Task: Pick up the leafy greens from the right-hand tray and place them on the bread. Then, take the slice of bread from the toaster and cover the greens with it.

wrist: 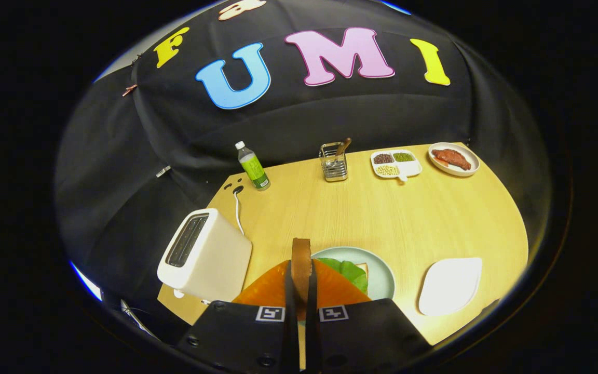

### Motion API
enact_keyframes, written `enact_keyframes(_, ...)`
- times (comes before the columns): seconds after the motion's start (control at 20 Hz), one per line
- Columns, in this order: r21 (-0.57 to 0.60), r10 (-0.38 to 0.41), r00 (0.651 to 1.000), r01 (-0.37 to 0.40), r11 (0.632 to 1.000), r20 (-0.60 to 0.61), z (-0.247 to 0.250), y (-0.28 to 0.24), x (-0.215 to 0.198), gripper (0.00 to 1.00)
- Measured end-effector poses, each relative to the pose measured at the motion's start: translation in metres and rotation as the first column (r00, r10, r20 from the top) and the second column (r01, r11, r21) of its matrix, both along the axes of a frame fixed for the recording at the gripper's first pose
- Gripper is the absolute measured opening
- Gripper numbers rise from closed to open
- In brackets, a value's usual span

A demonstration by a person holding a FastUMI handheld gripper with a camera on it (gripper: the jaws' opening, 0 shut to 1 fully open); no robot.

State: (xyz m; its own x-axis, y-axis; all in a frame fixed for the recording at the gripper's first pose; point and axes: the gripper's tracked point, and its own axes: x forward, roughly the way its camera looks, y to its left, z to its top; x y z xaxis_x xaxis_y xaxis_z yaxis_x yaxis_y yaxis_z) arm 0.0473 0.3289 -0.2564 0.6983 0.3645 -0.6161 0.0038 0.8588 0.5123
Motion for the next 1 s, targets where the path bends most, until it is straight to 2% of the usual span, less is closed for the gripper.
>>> enact_keyframes(0.2,0.066,-0.008,0.999,0.010,0.998,-0.034,-0.024,0.019,0.006,0.09)
enact_keyframes(0.3,0.054,-0.014,0.999,0.017,0.998,-0.051,-0.039,0.017,0.009,0.09)
enact_keyframes(0.6,-0.079,-0.013,0.993,0.004,0.997,-0.113,-0.078,-0.009,0.008,0.09)
enact_keyframes(0.85,-0.202,0.033,0.985,-0.067,0.977,-0.168,-0.111,-0.026,0.000,0.09)
enact_keyframes(1.0,-0.256,0.038,0.978,-0.091,0.962,-0.204,-0.130,-0.032,-0.005,0.14)
